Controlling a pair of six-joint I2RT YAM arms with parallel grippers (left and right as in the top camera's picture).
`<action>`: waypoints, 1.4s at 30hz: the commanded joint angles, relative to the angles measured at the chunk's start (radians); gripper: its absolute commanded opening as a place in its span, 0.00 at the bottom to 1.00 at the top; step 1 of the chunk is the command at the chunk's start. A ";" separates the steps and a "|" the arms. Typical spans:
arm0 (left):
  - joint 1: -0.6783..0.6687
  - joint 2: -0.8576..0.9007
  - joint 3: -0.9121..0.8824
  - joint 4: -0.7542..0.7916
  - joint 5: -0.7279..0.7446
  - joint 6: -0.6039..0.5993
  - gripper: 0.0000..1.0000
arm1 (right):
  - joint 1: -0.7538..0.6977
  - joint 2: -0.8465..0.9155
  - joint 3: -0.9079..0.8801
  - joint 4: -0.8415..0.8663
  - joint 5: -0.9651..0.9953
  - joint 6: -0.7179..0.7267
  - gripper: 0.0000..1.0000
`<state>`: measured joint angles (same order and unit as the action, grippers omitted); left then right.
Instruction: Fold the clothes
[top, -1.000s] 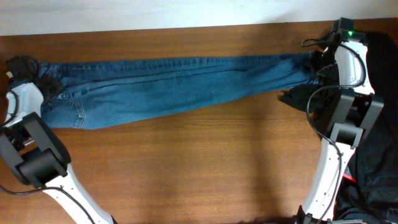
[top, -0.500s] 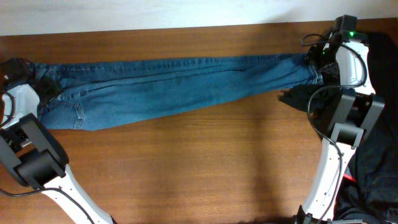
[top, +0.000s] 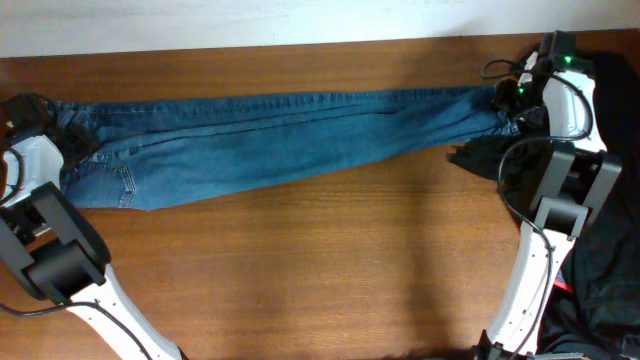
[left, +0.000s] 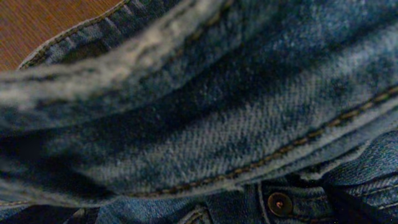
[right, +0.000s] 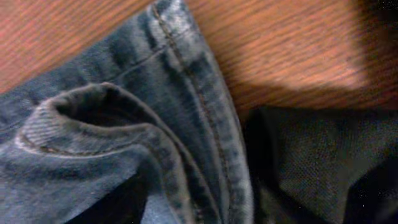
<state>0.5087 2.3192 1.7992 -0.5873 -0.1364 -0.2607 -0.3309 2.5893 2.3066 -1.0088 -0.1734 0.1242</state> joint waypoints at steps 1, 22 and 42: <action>0.028 0.049 -0.018 -0.038 -0.035 0.023 0.99 | 0.023 0.050 -0.039 -0.016 -0.115 -0.016 0.56; 0.028 0.049 -0.018 -0.035 -0.035 0.023 0.99 | 0.024 -0.040 -0.008 -0.094 -0.066 -0.012 0.54; 0.028 0.049 -0.018 -0.039 -0.035 0.023 0.99 | 0.121 -0.076 0.100 -0.115 -0.031 -0.016 0.64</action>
<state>0.5110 2.3192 1.7992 -0.5888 -0.1337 -0.2611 -0.2527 2.5702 2.3753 -1.1286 -0.2035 0.1047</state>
